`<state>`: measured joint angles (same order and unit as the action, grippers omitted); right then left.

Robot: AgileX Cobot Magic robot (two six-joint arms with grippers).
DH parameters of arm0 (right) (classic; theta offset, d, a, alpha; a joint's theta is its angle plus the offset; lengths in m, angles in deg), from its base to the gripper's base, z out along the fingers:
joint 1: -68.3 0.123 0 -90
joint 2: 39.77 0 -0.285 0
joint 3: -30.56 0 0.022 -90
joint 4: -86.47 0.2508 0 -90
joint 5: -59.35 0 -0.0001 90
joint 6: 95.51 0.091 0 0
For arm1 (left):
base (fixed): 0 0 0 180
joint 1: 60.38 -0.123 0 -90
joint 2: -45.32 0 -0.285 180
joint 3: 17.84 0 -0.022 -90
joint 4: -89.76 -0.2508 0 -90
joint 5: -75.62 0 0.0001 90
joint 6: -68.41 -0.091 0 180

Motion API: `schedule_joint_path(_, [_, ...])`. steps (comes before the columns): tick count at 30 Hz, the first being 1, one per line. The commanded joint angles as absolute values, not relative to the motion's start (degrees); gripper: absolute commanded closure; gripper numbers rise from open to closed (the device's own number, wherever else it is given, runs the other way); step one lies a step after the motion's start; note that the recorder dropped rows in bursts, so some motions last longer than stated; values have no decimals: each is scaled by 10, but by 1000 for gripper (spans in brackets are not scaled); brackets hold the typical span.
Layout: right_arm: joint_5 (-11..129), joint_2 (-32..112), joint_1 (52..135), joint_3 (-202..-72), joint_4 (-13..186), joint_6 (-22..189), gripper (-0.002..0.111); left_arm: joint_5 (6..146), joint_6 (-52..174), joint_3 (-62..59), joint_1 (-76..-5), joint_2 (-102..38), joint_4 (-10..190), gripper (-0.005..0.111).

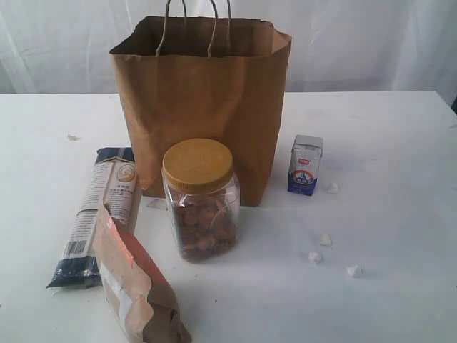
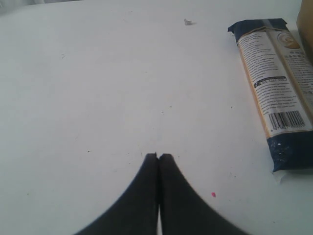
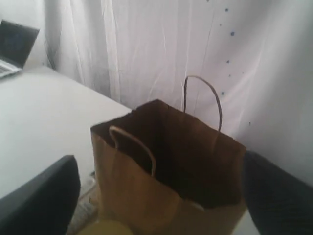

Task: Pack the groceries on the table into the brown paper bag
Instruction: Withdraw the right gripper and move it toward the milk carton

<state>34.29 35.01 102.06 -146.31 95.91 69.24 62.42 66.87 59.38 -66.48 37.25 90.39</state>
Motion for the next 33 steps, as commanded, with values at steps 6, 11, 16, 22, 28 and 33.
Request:
schedule_joint_path(6, [77, 303, 1022, -1459, 770, 738, 42, 624, 669, 594, -663, 375, 907, 107])
schedule_joint_path(11, [52, 303, 1022, -1436, 660, 821, 50, 624, 669, 594, -663, 375, 907, 107])
schedule_joint_path(16, [52, 304, 1022, -1397, 579, 877, 64, 624, 669, 594, -663, 375, 907, 107])
schedule_joint_path(22, [65, 304, 1022, -1359, 575, 879, 83, 624, 669, 594, -663, 375, 907, 107])
schedule_joint_path(28, [72, 304, 1022, -1337, 574, 879, 103, 624, 669, 594, -663, 375, 907, 107])
schedule_joint_path(33, [68, 317, 1016, -1315, 565, 881, 108, 624, 669, 594, -663, 375, 907, 107])
